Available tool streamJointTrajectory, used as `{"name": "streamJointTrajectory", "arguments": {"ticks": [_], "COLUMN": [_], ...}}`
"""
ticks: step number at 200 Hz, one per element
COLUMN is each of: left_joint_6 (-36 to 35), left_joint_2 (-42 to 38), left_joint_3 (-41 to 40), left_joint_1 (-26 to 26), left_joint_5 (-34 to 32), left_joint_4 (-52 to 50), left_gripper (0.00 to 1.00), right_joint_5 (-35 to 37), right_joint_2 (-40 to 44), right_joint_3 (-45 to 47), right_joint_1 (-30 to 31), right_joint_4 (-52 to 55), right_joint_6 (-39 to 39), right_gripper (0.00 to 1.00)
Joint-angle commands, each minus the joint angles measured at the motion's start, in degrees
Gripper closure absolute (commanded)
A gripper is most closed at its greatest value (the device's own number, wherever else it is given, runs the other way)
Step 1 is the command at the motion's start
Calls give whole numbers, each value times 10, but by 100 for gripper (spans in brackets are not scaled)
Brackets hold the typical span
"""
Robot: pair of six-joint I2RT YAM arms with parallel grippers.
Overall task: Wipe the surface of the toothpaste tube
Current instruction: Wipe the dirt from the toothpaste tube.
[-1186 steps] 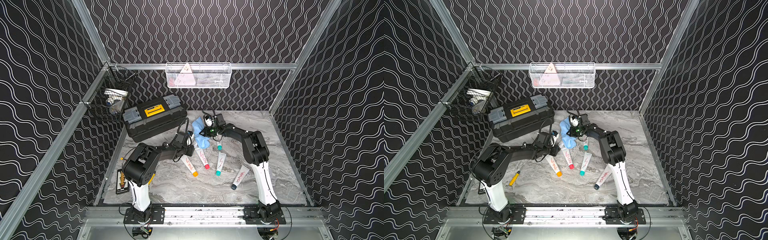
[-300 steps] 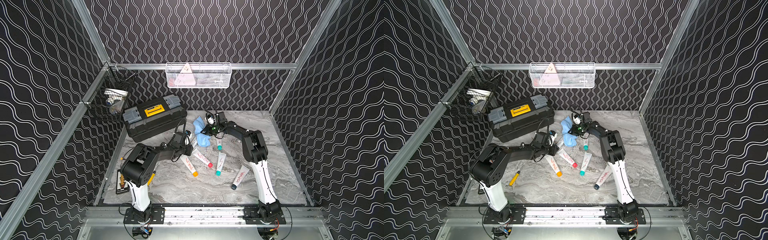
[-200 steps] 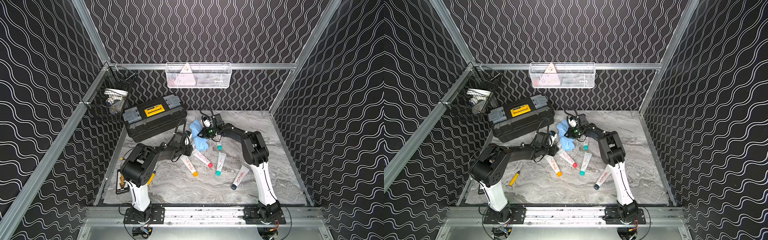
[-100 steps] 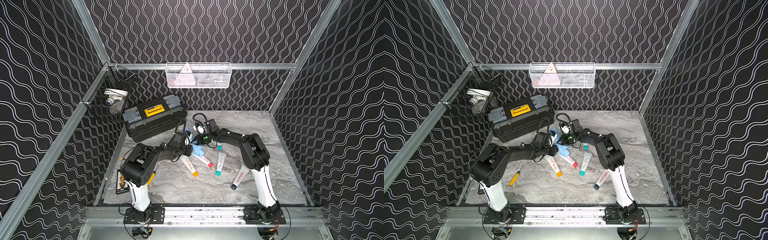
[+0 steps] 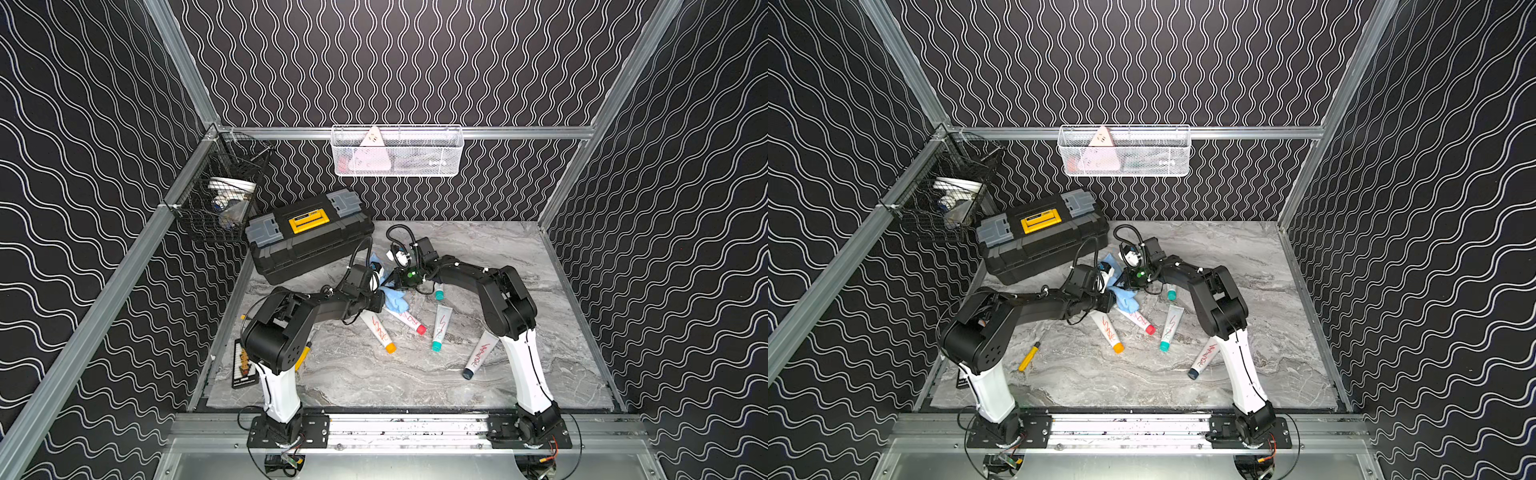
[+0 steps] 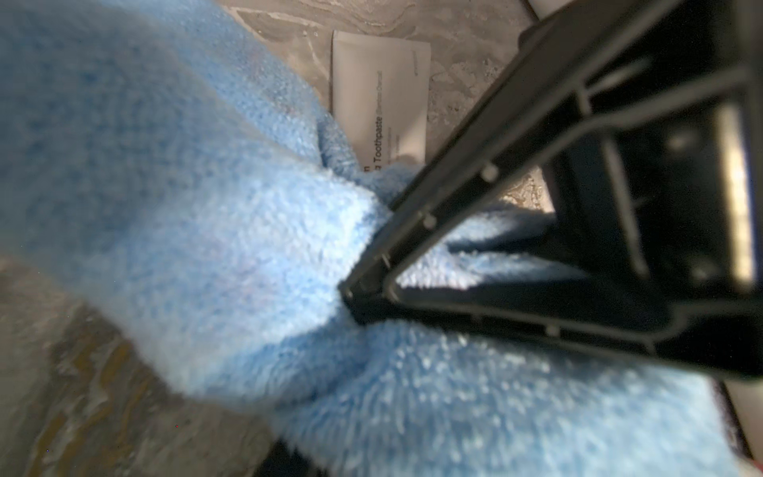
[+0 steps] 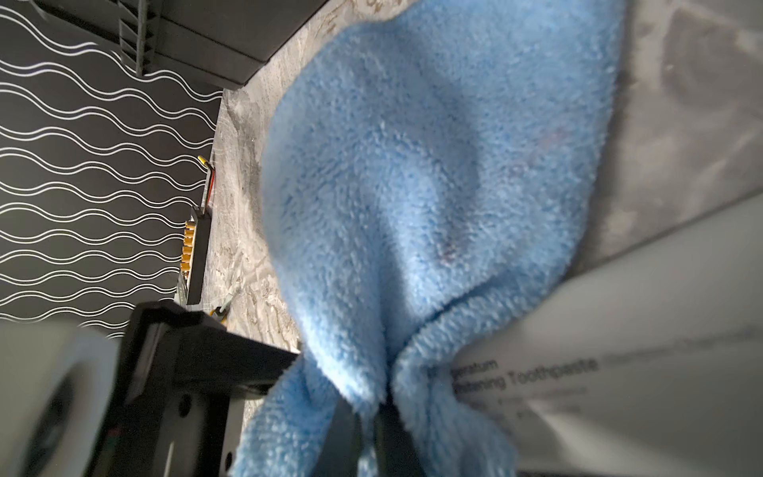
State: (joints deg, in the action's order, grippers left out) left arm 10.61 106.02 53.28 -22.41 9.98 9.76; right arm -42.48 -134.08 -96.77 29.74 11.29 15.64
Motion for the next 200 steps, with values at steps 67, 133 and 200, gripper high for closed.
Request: {"name": "streamJointTrajectory", "arguments": {"ticks": [67,133,200], "left_joint_6": [1,1,2], "left_joint_2": [-4,-10,-8], "left_joint_3": [-1,-6,-5], "left_joint_1": [1,1,1], "left_joint_5": [9,10,11], "left_joint_4": [23,27,26], "left_gripper": [84,84,84], "right_joint_5": [83,123,99], "right_joint_2": [-60,-88,-68], "right_joint_3": [-63,-109,-94], "right_joint_1": [-52,-69,-59], "right_joint_4": [24,45,39], "right_joint_6": [34,45,33], "right_gripper": [100,100,100]}}
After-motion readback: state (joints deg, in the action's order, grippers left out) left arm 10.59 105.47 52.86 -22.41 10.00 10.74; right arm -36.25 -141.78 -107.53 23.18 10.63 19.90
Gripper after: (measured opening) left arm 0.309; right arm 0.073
